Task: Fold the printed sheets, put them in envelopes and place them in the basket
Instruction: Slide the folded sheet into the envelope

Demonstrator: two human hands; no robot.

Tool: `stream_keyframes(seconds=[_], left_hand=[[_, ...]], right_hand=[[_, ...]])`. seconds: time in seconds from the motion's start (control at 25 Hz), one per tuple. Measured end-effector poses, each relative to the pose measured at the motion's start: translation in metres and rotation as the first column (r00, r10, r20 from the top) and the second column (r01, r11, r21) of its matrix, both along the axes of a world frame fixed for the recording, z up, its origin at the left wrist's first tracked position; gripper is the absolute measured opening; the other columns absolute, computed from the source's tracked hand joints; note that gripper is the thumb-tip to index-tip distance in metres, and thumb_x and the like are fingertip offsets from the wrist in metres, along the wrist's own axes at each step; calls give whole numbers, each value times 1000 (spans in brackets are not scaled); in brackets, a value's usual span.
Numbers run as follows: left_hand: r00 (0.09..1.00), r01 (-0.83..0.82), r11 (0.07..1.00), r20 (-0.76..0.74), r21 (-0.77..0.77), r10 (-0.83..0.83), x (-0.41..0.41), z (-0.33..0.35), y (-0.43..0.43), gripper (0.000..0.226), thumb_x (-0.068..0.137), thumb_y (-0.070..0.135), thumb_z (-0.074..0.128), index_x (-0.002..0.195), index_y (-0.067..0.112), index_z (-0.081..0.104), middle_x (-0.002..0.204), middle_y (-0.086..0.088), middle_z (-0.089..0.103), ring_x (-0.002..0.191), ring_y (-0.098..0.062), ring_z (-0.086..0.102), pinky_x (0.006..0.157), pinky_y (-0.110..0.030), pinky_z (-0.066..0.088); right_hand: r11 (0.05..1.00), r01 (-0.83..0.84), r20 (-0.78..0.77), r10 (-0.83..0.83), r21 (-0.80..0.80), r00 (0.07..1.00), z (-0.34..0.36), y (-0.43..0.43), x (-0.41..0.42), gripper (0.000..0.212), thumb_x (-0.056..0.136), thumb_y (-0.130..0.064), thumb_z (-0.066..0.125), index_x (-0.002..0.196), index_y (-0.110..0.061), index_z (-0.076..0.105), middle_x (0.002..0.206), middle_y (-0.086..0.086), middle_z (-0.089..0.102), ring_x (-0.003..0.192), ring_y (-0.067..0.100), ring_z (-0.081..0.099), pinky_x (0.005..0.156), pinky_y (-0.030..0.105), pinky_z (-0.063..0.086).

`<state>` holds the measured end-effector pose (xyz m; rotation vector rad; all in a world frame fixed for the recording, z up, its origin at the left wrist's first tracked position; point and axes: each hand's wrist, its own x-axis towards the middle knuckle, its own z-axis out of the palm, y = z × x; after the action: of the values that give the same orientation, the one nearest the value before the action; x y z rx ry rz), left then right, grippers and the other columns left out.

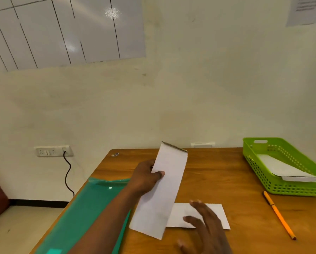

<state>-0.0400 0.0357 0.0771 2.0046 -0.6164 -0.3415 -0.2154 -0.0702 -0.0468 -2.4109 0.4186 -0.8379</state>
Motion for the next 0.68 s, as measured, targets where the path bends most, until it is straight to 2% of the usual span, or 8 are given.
stream_keyframes(seconds=[0.04, 0.08, 0.12, 0.2, 0.28, 0.4, 0.52, 0.68], left_hand=[[991, 50, 992, 117, 113, -64, 2, 3, 0, 35, 90, 25, 68, 124, 17, 62, 120, 1, 66, 106, -20, 63, 93, -36, 52], [963, 92, 967, 227, 236, -146, 2, 5, -1, 35, 91, 25, 67, 124, 19, 62, 121, 2, 65, 107, -19, 60, 91, -32, 50], [923, 128, 929, 302, 347, -240, 2, 6, -2, 35, 91, 26, 67, 125, 21, 60, 123, 2, 62, 109, -19, 58, 89, -29, 48], [849, 200, 844, 342, 498, -403, -1, 3, -4, 39, 90, 25, 68, 128, 24, 59, 126, 3, 61, 111, -17, 56, 87, -26, 43], [797, 246, 771, 330, 587, -506, -1, -4, -5, 41, 89, 24, 69, 129, 26, 59, 126, 4, 62, 112, -15, 56, 87, -24, 42], [765, 297, 720, 295, 628, -573, -2, -17, -4, 42, 89, 24, 69, 130, 28, 60, 129, 6, 62, 116, -16, 56, 97, -33, 47], [731, 312, 692, 301, 651, -612, -6, -27, -6, 43, 90, 25, 68, 131, 31, 58, 133, 9, 60, 121, -15, 51, 102, -39, 46], [719, 331, 691, 302, 643, -626, -9, -35, -6, 42, 90, 26, 68, 131, 33, 58, 132, 11, 60, 121, -14, 51, 101, -41, 47]], right_hand=[[994, 71, 134, -60, -79, 989, -4, -9, -3, 43, 78, -70, 55, 110, -42, 52, 138, 0, 54, 129, 19, 42, 98, 44, 43], [991, 131, 218, -121, -30, 968, -6, -15, -5, 45, 77, -65, 58, 113, -39, 53, 139, 0, 53, 129, 20, 43, 97, 46, 45], [981, 176, 229, -190, 81, 955, -6, -20, -5, 45, 77, -62, 61, 116, -43, 50, 142, -4, 48, 129, 19, 42, 97, 45, 45], [927, 222, 169, -282, 304, 944, 2, -20, -3, 51, 77, -63, 65, 121, -57, 38, 146, -14, 38, 131, 13, 38, 100, 41, 43], [857, 244, 77, -311, 453, 947, 4, -25, -2, 65, 71, -63, 67, 127, -56, 35, 148, -15, 35, 132, 13, 38, 103, 42, 42], [823, 149, 93, -237, 549, 967, -1, -29, -4, 71, 71, -55, 73, 133, -48, 41, 137, -21, 44, 122, 9, 46, 99, 37, 46], [846, 103, 130, -199, 523, 971, -4, -33, -7, 60, 78, -34, 78, 131, -38, 50, 118, -19, 61, 109, 2, 56, 83, 21, 47], [849, 119, 111, -204, 514, 973, -5, -36, -7, 46, 85, -19, 72, 122, -40, 56, 101, -24, 61, 98, -5, 59, 71, 13, 46]])
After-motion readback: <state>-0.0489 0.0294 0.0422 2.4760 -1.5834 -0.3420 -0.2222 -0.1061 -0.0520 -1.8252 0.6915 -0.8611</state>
